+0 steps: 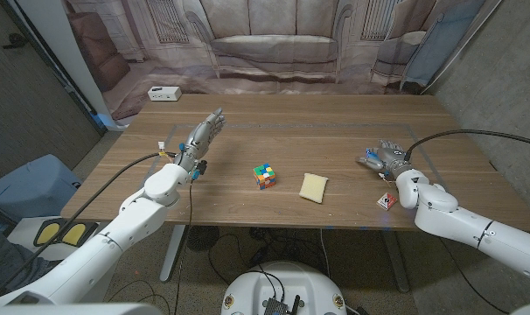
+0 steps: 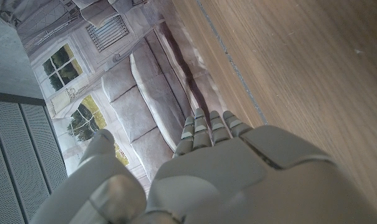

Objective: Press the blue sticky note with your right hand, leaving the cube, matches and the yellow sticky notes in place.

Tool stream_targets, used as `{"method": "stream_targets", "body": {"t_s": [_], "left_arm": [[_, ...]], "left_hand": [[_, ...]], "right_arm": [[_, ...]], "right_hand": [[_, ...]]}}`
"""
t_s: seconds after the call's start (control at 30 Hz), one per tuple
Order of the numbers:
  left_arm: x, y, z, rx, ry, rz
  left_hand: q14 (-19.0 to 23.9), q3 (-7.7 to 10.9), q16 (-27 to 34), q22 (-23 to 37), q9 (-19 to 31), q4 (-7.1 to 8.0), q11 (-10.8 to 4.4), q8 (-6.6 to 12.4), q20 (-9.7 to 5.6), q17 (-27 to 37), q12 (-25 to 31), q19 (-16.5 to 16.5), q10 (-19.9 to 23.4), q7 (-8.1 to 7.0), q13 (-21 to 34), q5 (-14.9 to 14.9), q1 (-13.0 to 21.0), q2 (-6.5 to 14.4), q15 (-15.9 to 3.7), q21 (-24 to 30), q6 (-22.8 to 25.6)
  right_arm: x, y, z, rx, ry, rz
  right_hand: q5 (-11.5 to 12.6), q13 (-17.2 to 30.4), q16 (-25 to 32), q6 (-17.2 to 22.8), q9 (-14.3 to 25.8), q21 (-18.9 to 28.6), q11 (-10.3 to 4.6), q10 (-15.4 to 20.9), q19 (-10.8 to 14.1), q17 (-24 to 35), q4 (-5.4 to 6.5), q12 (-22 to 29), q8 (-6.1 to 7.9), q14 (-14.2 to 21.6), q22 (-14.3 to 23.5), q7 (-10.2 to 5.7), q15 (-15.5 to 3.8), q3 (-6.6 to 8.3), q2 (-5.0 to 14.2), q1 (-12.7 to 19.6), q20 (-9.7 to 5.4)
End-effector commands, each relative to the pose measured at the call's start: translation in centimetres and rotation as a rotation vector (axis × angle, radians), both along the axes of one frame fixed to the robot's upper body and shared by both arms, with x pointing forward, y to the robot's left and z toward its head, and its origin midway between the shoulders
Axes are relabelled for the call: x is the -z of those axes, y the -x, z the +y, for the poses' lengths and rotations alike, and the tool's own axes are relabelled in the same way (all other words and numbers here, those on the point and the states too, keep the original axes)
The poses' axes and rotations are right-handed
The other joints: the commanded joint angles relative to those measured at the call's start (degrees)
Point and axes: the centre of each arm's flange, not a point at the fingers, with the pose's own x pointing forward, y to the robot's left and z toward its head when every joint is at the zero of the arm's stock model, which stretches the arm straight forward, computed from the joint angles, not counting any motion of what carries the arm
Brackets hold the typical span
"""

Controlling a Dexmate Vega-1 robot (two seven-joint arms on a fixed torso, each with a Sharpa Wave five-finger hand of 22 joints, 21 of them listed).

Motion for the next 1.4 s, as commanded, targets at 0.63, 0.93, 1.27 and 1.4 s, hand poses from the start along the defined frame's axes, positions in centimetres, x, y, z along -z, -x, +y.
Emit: {"method": "stream_targets", "body": {"t_s": [0.63,0.93,1.27,1.4], "left_arm": [[0.0,0.4,-0.6,0.004,0.0,-0.006],[-0.2,0.5,-0.8,0.003,-0.003,-0.01],[-0.4,0.4,-0.8,0.008,-0.005,-0.016],[-0.5,0.4,-0.9,0.01,-0.006,-0.02]], "left_hand": [[0.28,0.1,-0.05,0.33,0.26,-0.37,0.19,0.05,0.28,0.26,-0.25,0.09,0.41,-0.09,0.14,-0.2,-0.26,0.56,0.1,-0.26,0.57],[0.3,0.13,-0.05,0.33,0.26,-0.44,0.08,0.09,0.21,0.26,-0.27,0.16,0.43,-0.03,0.14,-0.21,-0.27,0.62,0.02,-0.29,0.71],[0.34,0.15,-0.04,0.33,0.25,-0.54,0.15,0.09,0.18,0.26,-0.24,0.18,0.56,0.03,0.14,-0.21,-0.27,0.69,0.05,-0.34,0.75],[0.34,0.16,-0.05,0.33,0.25,-0.57,0.08,0.08,0.2,0.26,-0.28,0.18,0.48,-0.06,0.14,-0.21,-0.28,0.7,0.01,-0.36,0.74]], "right_arm": [[-0.4,1.3,0.0,-0.021,-0.026,-0.057],[-0.2,1.2,-0.2,-0.018,-0.027,-0.05],[0.4,1.4,-0.8,0.013,-0.044,-0.032],[0.4,1.4,-0.7,0.009,-0.044,-0.036]], "right_hand": [[0.14,0.16,0.17,1.32,0.29,0.15,0.85,-4.1,-11.57,0.2,-0.09,-0.83,-3.65,-12.56,0.22,0.41,0.18,0.42,-0.44,0.01,0.27],[0.15,0.16,0.21,2.93,0.31,0.18,0.44,-3.88,-11.48,0.19,-0.11,-0.78,-3.12,-12.41,0.22,0.36,0.2,0.48,-0.38,0.03,0.24],[0.14,0.16,0.28,5.32,0.3,0.39,0.23,-2.56,-10.87,0.19,-0.1,-0.38,-2.48,-12.11,0.22,1.04,0.33,0.51,-0.41,-0.04,0.2],[0.14,0.14,0.37,6.86,0.29,0.45,0.16,-1.9,-10.63,0.18,-0.1,-0.23,-2.07,-11.85,0.22,0.84,0.35,0.5,-0.45,-0.09,0.23]]}}
